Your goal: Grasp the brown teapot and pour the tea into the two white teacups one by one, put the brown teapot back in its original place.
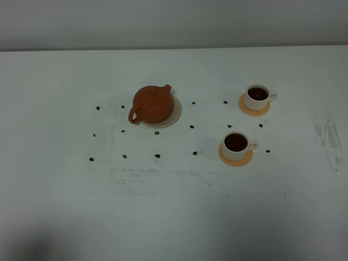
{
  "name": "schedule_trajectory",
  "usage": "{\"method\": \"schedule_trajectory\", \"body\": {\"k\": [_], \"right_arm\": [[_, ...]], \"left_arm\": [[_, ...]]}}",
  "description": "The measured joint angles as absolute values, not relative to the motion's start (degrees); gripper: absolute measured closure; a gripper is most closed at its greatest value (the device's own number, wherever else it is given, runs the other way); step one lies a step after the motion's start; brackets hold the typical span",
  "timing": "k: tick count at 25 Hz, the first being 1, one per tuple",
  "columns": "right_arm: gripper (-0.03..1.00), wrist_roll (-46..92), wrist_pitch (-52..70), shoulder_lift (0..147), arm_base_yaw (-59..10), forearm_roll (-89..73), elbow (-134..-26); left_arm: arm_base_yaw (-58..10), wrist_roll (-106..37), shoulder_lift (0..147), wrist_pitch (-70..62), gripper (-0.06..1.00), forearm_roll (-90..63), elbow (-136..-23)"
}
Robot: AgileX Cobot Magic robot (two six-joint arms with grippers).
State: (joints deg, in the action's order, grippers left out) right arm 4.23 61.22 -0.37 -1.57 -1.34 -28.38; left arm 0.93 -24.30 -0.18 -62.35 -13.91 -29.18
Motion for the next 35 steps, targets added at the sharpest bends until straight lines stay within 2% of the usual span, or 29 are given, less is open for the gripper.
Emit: {"method": "schedule_trajectory", "body": {"k": [10,17,35], "right_arm": [[0.53,4.23,61.22,-0.37,-1.76,-1.34,-28.38],[0.53,4.23,61.22,-0.37,-4.62,-1.34,-28.38],[0.53,4.23,61.22,-0.37,-4.67,-1.34,-28.38]], "left_arm": [[0.93,-24.30,-0.18,-62.35,0.61,-13.91,-29.18],[0.93,-24.30,-0.18,-62.35,0.61,-13.91,-29.18],[0.93,-24.30,-0.18,-62.35,0.61,-13.91,-29.18]]}}
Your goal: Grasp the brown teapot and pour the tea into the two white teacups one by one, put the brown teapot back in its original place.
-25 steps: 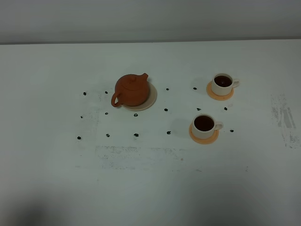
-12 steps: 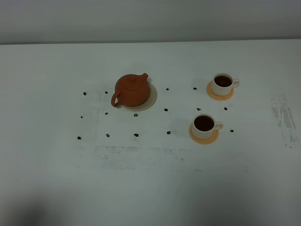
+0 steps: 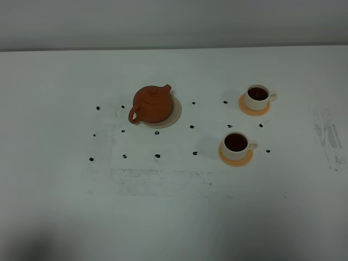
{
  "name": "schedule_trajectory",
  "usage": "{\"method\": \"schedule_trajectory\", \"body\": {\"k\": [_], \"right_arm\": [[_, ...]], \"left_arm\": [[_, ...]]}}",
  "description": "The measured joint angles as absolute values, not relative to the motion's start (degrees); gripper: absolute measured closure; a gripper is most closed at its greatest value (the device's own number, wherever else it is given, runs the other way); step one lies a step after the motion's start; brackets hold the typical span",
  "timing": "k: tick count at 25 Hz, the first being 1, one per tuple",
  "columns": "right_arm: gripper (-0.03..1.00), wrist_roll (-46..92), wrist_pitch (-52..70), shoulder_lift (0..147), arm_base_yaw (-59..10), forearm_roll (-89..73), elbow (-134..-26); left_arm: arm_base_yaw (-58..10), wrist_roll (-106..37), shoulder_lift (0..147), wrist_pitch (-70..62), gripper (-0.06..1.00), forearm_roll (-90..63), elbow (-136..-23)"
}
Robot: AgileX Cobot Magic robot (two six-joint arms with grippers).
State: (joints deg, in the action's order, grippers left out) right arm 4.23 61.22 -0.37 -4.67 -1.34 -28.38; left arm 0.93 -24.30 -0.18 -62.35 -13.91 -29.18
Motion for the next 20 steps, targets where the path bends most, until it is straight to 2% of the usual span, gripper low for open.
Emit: {"method": "schedule_trajectory", "body": {"k": [20], "right_arm": [[0.53,4.18,61.22,-0.37,-4.67,-1.34,-28.38]], "left_arm": [[0.93,-24.35,-0.18,-62.35,0.61,-13.91,-29.18]]}}
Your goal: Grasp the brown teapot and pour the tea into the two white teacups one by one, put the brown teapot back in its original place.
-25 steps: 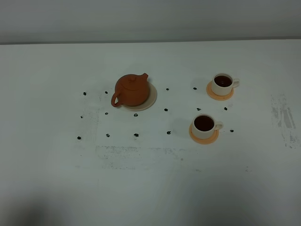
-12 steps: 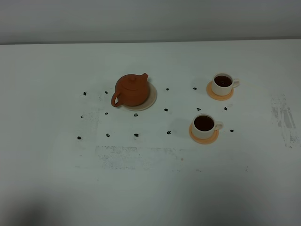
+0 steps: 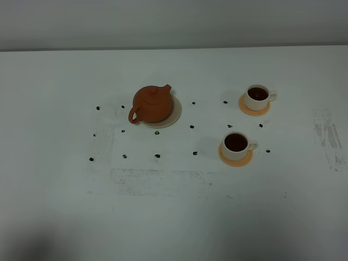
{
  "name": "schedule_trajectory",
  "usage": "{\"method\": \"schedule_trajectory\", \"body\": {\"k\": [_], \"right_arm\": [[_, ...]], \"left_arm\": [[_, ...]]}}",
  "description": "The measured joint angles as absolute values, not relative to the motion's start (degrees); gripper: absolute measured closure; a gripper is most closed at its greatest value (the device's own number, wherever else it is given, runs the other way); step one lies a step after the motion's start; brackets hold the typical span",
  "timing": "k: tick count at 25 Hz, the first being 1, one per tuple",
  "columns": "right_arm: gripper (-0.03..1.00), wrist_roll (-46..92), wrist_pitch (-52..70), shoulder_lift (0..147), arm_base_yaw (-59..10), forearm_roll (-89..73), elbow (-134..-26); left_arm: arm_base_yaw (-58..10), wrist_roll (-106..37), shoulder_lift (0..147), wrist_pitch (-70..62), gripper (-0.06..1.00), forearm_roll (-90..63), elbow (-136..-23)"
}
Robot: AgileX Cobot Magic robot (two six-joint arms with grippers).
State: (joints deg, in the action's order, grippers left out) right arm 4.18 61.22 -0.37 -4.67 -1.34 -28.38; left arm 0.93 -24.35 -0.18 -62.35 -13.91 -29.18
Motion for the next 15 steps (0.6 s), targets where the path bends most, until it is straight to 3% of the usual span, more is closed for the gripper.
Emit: {"method": "schedule_trajectory", "body": {"k": [15], "right_arm": [[0.53,4.18,61.22,-0.37,-4.67,-1.34,-28.38]], "left_arm": [[0.93,-24.35,-0.18,-62.35,0.61,-13.91,-29.18]]}}
